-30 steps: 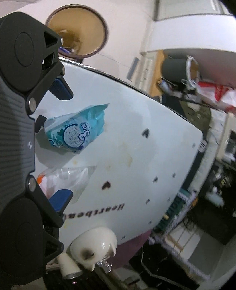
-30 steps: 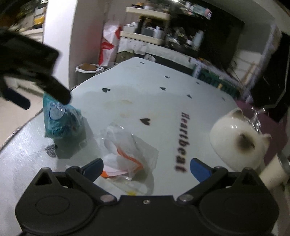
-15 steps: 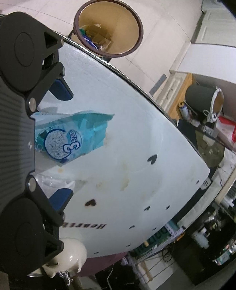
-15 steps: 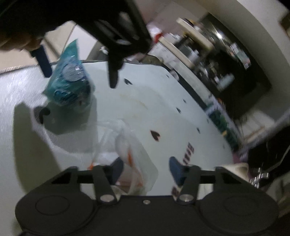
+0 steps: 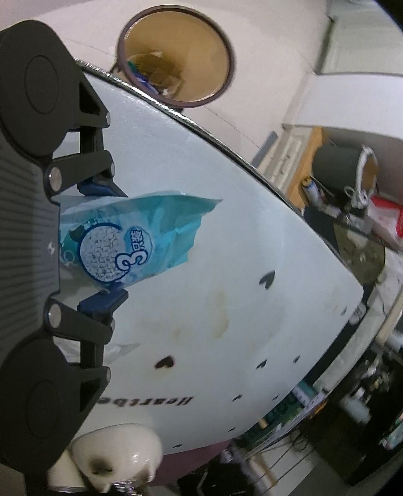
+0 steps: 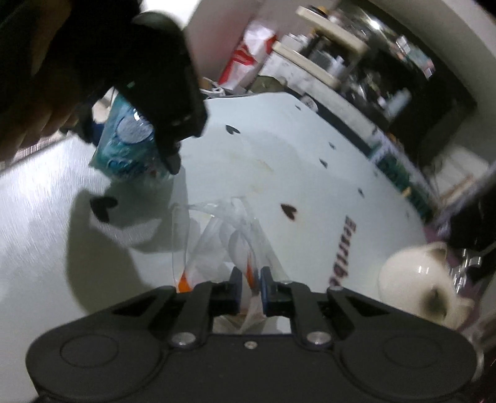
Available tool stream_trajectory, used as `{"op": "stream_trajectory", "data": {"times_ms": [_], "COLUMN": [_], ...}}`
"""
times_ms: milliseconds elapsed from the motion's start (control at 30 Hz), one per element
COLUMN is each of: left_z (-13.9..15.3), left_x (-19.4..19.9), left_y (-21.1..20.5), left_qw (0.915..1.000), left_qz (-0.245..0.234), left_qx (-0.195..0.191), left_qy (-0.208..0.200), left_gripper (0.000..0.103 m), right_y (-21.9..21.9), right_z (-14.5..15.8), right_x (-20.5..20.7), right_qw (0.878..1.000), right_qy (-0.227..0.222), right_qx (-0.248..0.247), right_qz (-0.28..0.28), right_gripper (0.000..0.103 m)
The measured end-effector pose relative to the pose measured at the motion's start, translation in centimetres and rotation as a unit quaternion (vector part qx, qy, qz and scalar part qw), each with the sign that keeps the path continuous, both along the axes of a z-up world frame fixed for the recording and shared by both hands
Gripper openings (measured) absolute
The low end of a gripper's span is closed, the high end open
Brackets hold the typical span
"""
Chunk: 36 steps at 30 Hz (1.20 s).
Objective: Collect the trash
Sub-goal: 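Grasp the teal snack bag with left tool while right tool grasps the clear bag, then carry the teal bag with left tool while right tool carries clear bag over wastebasket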
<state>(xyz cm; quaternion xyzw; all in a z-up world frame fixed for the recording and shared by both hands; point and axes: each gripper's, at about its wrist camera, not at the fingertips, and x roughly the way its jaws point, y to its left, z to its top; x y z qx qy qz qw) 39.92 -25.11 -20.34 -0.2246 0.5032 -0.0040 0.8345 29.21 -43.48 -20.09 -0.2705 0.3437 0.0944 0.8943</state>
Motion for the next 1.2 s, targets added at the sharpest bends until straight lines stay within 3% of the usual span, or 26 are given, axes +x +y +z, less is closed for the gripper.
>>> {"op": "stream_trajectory", "data": {"times_ms": [200, 367, 700, 1200], "left_z": [2.0, 3.6, 6.5, 8.0], "left_x": [-1.8, -4.0, -9.0, -15.2], "left_y": [-0.6, -0.7, -0.8, 1.7], "left_qw": [0.9965, 0.9906, 0.9728, 0.9654], "left_qz": [-0.06, -0.095, -0.152, -0.18], "left_qx": [0.045, 0.076, 0.133, 0.143], "left_qy": [-0.038, -0.063, -0.113, -0.124], "left_gripper": [0.056, 0.055, 0.055, 0.055], "right_y": [-2.1, -3.3, -4.0, -2.6], "right_z": [2.5, 3.9, 6.4, 9.0], "right_x": [-0.1, -0.8, -3.8, -8.9], "right_qw": [0.992, 0.98, 0.963, 0.945], "right_qy": [0.026, 0.039, 0.052, 0.054], "right_qx": [0.102, 0.156, 0.214, 0.258], "right_qz": [-0.069, -0.115, -0.157, -0.192], "right_gripper": [0.009, 0.009, 0.007, 0.007]}}
